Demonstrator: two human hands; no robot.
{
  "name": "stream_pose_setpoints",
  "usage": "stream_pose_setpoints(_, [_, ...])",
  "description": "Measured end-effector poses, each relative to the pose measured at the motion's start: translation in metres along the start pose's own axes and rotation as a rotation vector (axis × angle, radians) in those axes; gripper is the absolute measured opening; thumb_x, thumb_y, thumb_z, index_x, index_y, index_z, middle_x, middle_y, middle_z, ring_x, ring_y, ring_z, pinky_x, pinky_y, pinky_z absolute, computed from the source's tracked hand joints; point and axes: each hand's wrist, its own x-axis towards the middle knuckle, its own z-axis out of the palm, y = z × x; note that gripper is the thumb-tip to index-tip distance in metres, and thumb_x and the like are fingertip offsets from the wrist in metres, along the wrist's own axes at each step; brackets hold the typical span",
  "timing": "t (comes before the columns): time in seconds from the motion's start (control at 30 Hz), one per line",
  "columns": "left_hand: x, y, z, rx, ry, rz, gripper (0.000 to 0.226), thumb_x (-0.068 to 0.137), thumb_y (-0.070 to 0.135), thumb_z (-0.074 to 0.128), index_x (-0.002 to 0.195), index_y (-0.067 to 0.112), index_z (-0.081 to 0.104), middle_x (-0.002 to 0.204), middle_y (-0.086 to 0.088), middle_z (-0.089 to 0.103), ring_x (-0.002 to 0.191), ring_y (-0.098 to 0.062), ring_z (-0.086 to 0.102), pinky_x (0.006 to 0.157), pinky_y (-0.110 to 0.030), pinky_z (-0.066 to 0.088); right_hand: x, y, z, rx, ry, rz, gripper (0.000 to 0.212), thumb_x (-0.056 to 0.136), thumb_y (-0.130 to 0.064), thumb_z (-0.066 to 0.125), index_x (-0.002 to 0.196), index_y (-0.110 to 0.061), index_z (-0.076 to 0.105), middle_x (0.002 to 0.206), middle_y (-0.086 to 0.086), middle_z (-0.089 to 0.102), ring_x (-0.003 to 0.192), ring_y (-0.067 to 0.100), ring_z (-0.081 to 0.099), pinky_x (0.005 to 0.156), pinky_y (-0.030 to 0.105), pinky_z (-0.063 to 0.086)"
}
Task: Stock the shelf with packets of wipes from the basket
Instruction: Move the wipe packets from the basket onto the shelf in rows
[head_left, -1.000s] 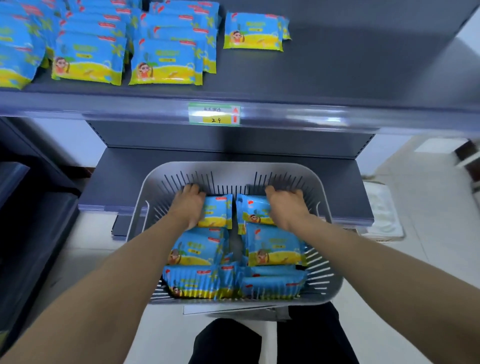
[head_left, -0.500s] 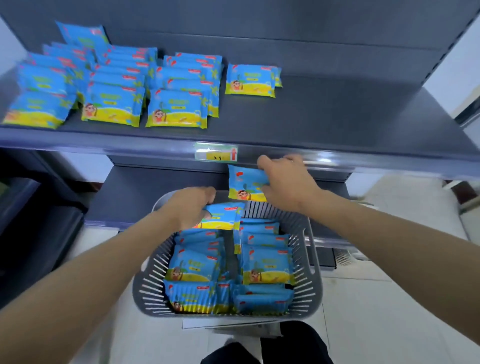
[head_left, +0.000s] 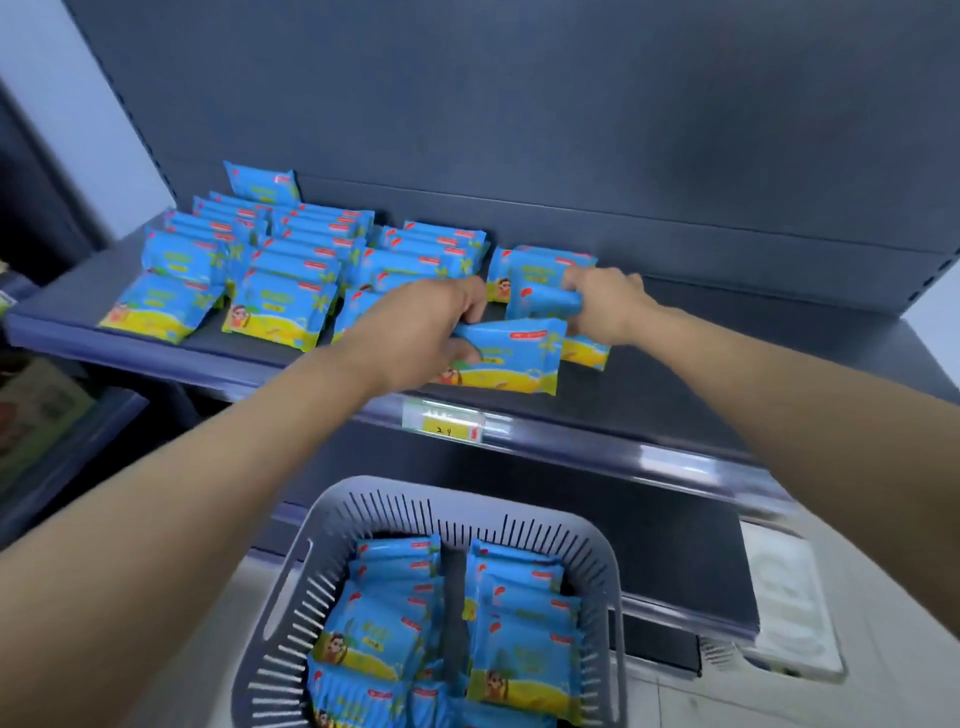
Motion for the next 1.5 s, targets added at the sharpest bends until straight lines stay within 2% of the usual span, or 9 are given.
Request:
stream_pose_setpoints(0.2, [0.044, -0.012, 0.014, 0.054, -0.026, -0.131, 0.036, 0.073, 0.020, 0.074, 0.077, 0.017, 0.039, 0.061, 0.008, 0.042, 0.060, -0.017, 0.038, 0.047, -0.024, 0.024, 0.055, 0.018, 0.007, 0.027, -0.062, -0.037, 0.030, 0.082, -0.035, 0.068, 0.102, -0.017, 0.055, 0.105, 0.004, 0.059, 0.100, 0.028, 0.051, 0.080, 0.037, 0.029])
stream_pose_setpoints(0.3, [0.065, -0.019, 0.023, 0.053, -0.045, -0.185, 0.036, 0.073, 0.019, 0.074, 0.077, 0.017, 0.039, 0.064, 0.007, 0.043, 0.065, -0.021, 0.041, 0.048, -0.026, 0.025, 0.075, 0.028, 0.011, 0.073, -0.094, -0.040, 0.034, 0.078, -0.033, 0.072, 0.102, -0.015, 0.057, 0.108, 0.007, 0.055, 0.091, 0.025, 0.047, 0.080, 0.035, 0.040])
stream_pose_setpoints(0.37, [0.079, -0.022, 0.029, 0.062, -0.063, -0.204, 0.037, 0.072, 0.019, 0.074, 0.074, 0.018, 0.038, 0.064, 0.006, 0.043, 0.064, -0.021, 0.041, 0.048, -0.028, 0.025, 0.084, 0.036, 0.015, 0.109, -0.098, -0.062, 0.040, 0.074, -0.031, 0.076, 0.106, -0.015, 0.058, 0.111, 0.008, 0.049, 0.095, 0.027, 0.049, 0.085, 0.036, 0.046])
stream_pose_setpoints(0.5, [0.107, -0.022, 0.044, 0.060, -0.137, -0.220, 0.047, 0.071, 0.016, 0.075, 0.065, 0.024, 0.030, 0.066, 0.005, 0.046, 0.064, -0.021, 0.042, 0.052, -0.031, 0.031, 0.096, 0.050, 0.018, 0.181, -0.081, -0.095, 0.043, 0.075, -0.028, 0.077, 0.111, -0.014, 0.058, 0.106, 0.008, 0.047, 0.103, 0.031, 0.052, 0.088, 0.034, 0.045])
stream_pose_setpoints(0.63, [0.129, -0.023, 0.058, 0.001, -0.166, -0.242, 0.038, 0.071, 0.016, 0.076, 0.076, 0.020, 0.038, 0.068, 0.007, 0.045, 0.064, -0.019, 0.041, 0.053, -0.029, 0.029, 0.094, 0.062, 0.011, 0.258, -0.009, -0.055, 0.038, 0.084, -0.026, 0.069, 0.117, -0.014, 0.058, 0.117, 0.011, 0.055, 0.111, 0.028, 0.052, 0.092, 0.034, 0.042])
stream_pose_setpoints(0.77, [0.150, -0.020, 0.072, 0.108, -0.101, -0.197, 0.037, 0.074, 0.023, 0.075, 0.103, 0.014, 0.054, 0.101, -0.005, 0.060, 0.099, -0.026, 0.049, 0.074, -0.028, 0.032, 0.072, 0.069, 0.008, 0.113, 0.153, -0.092, 0.029, 0.090, -0.016, 0.056, 0.119, -0.014, 0.056, 0.117, 0.011, 0.054, 0.114, 0.031, 0.048, 0.092, 0.038, 0.039])
stream_pose_setpoints(0.93, [0.160, -0.016, 0.091, 0.255, -0.041, -0.188, 0.046, 0.082, 0.029, 0.065, 0.122, 0.013, 0.049, 0.122, -0.009, 0.055, 0.120, -0.028, 0.041, 0.101, -0.030, 0.023, 0.038, 0.064, 0.002, 0.014, 0.294, -0.097, 0.030, 0.091, -0.014, 0.048, 0.121, -0.013, 0.053, 0.118, 0.008, 0.052, 0.113, 0.029, 0.045, 0.091, 0.039, 0.034])
stream_pose_setpoints(1.13, [0.139, 0.001, 0.080, 0.364, 0.047, -0.114, 0.050, 0.085, 0.028, 0.061, 0.128, 0.011, 0.043, 0.124, -0.009, 0.048, 0.118, -0.029, 0.041, 0.105, -0.033, 0.021, -0.006, 0.046, -0.012, -0.076, 0.329, -0.132, 0.035, 0.092, -0.017, 0.047, 0.126, -0.012, 0.050, 0.125, 0.006, 0.049, 0.114, 0.027, 0.042, 0.091, 0.038, 0.031])
stream_pose_setpoints(1.5, [0.016, 0.059, -0.015, 0.348, 0.504, 0.160, 0.046, 0.074, 0.015, 0.072, 0.115, 0.000, 0.056, 0.113, -0.018, 0.057, 0.107, -0.037, 0.053, 0.107, -0.041, 0.026, -0.100, -0.034, -0.064, -0.105, 0.591, -0.199, 0.044, 0.083, -0.019, 0.061, 0.124, -0.006, 0.051, 0.130, 0.011, 0.048, 0.119, 0.031, 0.043, 0.095, 0.039, 0.027])
